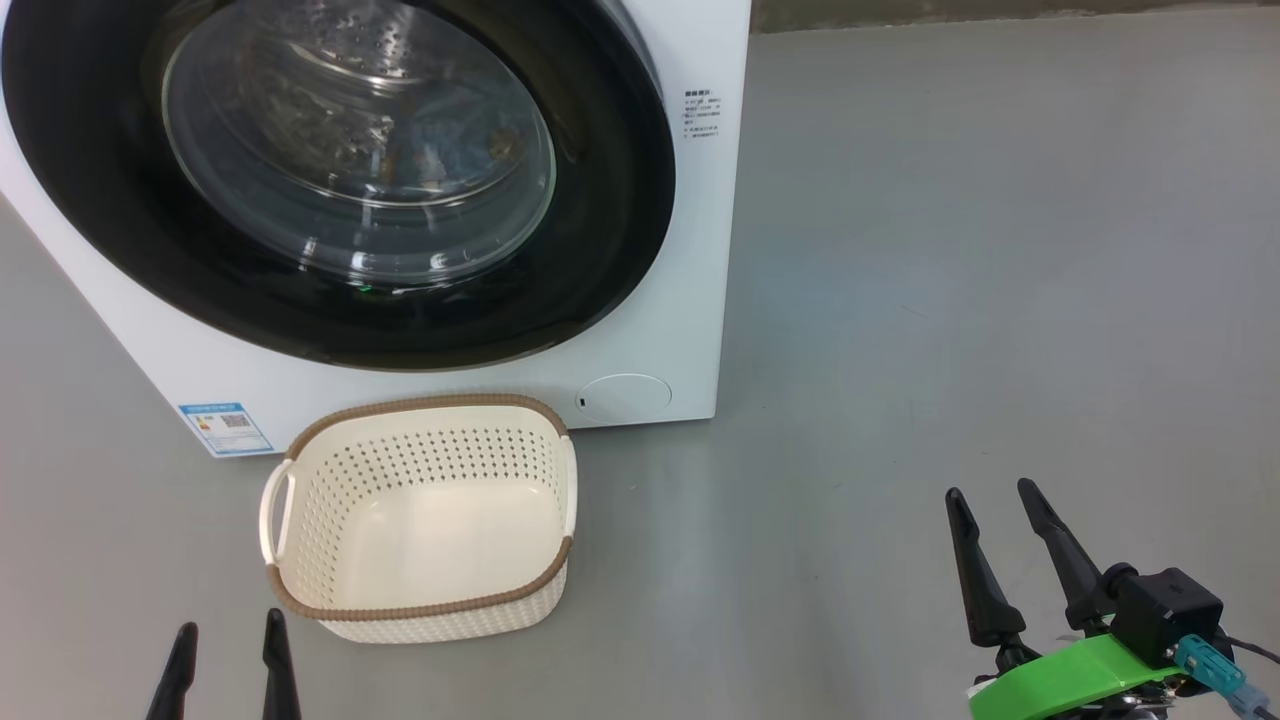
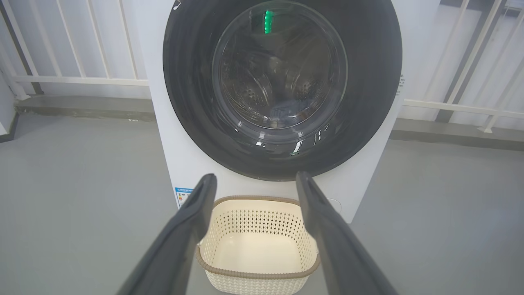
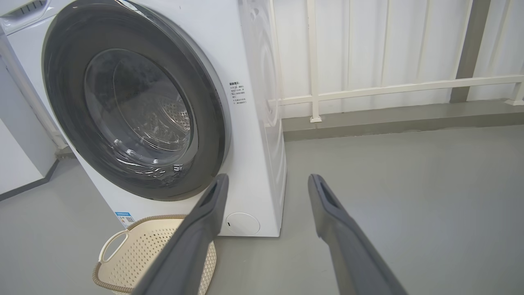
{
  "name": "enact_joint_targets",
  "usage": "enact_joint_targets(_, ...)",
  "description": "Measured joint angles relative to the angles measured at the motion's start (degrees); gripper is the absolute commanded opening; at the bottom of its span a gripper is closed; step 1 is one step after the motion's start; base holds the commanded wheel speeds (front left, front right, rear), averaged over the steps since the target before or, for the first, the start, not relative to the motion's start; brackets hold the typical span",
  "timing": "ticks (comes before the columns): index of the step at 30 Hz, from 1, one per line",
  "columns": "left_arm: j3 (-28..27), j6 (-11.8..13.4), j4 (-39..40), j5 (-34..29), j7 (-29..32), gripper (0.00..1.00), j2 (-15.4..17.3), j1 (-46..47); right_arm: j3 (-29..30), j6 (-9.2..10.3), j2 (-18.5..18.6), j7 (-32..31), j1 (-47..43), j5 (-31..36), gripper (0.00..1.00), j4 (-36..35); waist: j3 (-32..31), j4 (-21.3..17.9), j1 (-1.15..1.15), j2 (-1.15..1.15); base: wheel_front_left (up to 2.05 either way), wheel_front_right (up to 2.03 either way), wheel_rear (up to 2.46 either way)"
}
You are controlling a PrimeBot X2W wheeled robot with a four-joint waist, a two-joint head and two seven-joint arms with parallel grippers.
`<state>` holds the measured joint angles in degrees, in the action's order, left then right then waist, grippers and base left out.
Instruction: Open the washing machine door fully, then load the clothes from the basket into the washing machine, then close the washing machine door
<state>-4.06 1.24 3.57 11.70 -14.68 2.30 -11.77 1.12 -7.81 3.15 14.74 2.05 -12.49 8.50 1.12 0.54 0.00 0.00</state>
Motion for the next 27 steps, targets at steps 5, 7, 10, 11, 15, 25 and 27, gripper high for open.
enact_joint_targets(5, -0.07, -0.31, -0.02, 0.01, 0.0, 1.0, 0.01, 0.0, 0.09, 0.0, -0.07, 0.0, 0.0, 0.33, 1.0, 0.0, 0.13, 0.05, 0.0, 0.0, 0.0, 0.0, 0.0)
enact_joint_targets(7, 0.0, -1.0, -0.43, 0.04, 0.07, 0.0, -0.09, 0.01, 0.0, -0.02, -0.09, 0.0, -0.01, 0.3, 0.0, 0.42, 0.12, 0.05, 0.0, 0.0, 0.0, 0.0, 0.0)
enact_joint_targets(10, 0.3, -1.0, -2.65, 0.05, 0.08, 0.0, -0.91, -0.05, -0.25, -0.02, -0.2, -0.03, -0.57, 0.24, 0.0, 2.79, 0.13, 0.05, 0.0, 0.0, 0.0, 0.0, 0.0)
enact_joint_targets(11, 0.36, -1.0, -3.38, 0.07, 0.08, 0.0, -1.26, -0.05, -0.29, -0.02, -0.22, -0.08, -1.01, 0.24, 0.0, 3.53, 0.13, 0.05, 0.0, 0.0, 0.0, 0.0, 0.0)
enact_joint_targets(15, 0.63, -1.01, -4.19, 1.83, 0.64, 0.0, -1.47, -0.09, -0.26, -0.02, -0.27, -0.57, -1.8, -1.55, 0.0, 4.32, 0.07, 0.04, 0.04, 0.0, 0.0, 0.0, 0.0)
enact_joint_targets(25, 0.83, -1.58, -5.48, 8.54, 2.1, 0.0, -1.38, 0.1, -0.03, -0.02, -0.29, -2.37, -1.79, -7.83, 0.0, 4.46, 0.0, -0.01, 0.02, 0.0, 0.0, 0.0, 0.0)
enact_joint_targets(27, 0.88, -1.59, -5.7, 9.88, 2.19, 0.0, -1.37, 0.23, 0.09, -0.02, -0.29, -2.6, -1.79, -9.03, 0.0, 4.52, -0.01, -0.02, 0.01, 0.0, 0.0, 0.0, 0.0)
